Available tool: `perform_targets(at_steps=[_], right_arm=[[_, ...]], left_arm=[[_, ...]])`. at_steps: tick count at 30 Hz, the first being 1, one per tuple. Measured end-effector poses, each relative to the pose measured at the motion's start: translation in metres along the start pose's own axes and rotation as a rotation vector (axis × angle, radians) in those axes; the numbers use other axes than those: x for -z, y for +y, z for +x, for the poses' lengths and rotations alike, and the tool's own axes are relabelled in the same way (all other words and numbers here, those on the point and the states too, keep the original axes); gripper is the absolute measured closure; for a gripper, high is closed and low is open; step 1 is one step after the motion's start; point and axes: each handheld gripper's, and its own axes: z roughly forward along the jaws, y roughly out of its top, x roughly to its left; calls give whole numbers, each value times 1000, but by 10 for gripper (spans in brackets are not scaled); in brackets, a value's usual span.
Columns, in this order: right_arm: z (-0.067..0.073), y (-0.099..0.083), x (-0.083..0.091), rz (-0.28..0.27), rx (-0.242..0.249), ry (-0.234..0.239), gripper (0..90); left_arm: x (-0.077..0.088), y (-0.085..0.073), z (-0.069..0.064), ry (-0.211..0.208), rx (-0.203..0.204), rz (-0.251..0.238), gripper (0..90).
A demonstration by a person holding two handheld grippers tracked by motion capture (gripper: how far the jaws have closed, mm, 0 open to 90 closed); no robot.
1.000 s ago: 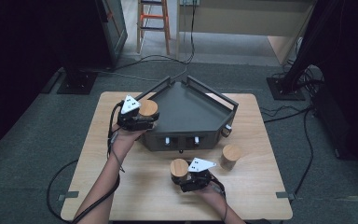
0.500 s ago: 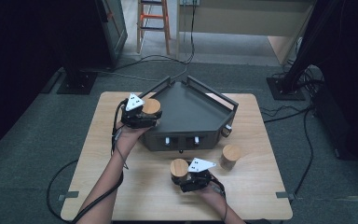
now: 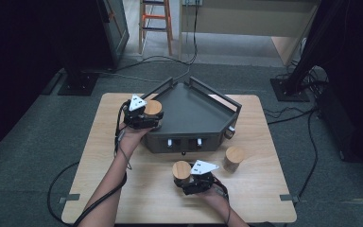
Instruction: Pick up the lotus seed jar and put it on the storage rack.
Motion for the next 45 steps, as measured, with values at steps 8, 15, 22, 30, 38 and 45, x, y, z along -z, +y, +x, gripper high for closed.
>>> perform_targets(at_steps=[8,15,22,30,38,45], right_arm=[[0,0,0,0,0,-1,181],[0,0,0,0,0,-1,181],[0,0,0,1,1,-2,181],[0,0,0,1,1,-1,181],[0,0,0,2,3,-2,181],[1,1,0,3,1,-1,181]], left_arm=[[-3,-4,7,-7,19,5,251],[-3,-7,9,-14,22,-3,251],[-4,-8,11,-19,22,-6,251],[-3,-8,13,-25,29,-13,246],[0,-10,9,-19,9,-19,211],[3,-15,14,-40,51,-32,113]])
